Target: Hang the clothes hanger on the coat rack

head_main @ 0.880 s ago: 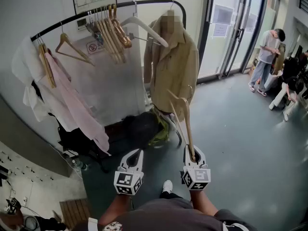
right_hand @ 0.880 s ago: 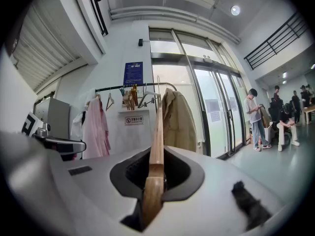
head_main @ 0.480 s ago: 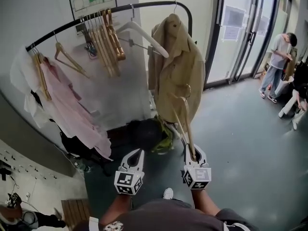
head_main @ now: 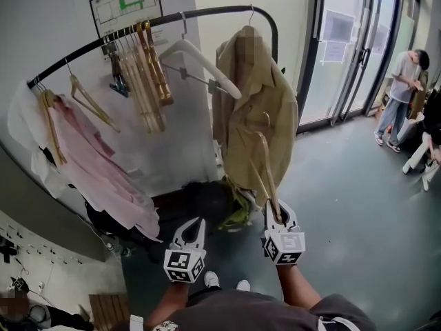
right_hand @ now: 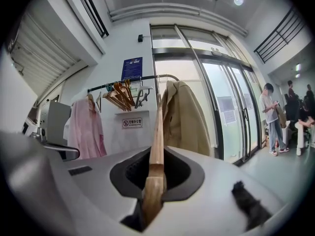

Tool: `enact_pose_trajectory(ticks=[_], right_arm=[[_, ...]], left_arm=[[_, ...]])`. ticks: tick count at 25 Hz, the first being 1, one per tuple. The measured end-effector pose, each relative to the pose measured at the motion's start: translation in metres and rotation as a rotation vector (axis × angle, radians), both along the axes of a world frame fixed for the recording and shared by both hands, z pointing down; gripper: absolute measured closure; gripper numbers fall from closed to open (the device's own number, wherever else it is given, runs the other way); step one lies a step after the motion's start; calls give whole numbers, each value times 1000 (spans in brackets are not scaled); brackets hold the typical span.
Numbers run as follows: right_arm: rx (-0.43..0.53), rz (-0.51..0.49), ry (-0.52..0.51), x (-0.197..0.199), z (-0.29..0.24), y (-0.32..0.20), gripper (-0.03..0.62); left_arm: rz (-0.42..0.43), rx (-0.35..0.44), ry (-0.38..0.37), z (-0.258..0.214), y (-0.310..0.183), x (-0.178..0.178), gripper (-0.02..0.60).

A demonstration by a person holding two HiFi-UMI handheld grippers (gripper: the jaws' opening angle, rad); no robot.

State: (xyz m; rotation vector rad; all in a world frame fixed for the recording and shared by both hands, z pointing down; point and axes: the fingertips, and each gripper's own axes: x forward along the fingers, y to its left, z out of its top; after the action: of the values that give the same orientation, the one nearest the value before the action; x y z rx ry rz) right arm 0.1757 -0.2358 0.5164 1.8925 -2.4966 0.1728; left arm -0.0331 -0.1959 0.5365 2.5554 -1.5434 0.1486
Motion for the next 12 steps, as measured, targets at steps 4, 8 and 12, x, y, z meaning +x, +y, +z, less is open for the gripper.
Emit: enact_pose_trajectory(ticks=[4,8,12], right_arm=[[15,-10,-2,-7,-11,-28,551],[36,-21,-23,-20,-26,-53,551],[47,-38,-27,-27,-43,-82,551]], left_arm=[[-2,-7,3,3,-18,-14,580],[4,14,8,-5,-36,-29,580],[-5,20,14,-4,-46,-39,580]])
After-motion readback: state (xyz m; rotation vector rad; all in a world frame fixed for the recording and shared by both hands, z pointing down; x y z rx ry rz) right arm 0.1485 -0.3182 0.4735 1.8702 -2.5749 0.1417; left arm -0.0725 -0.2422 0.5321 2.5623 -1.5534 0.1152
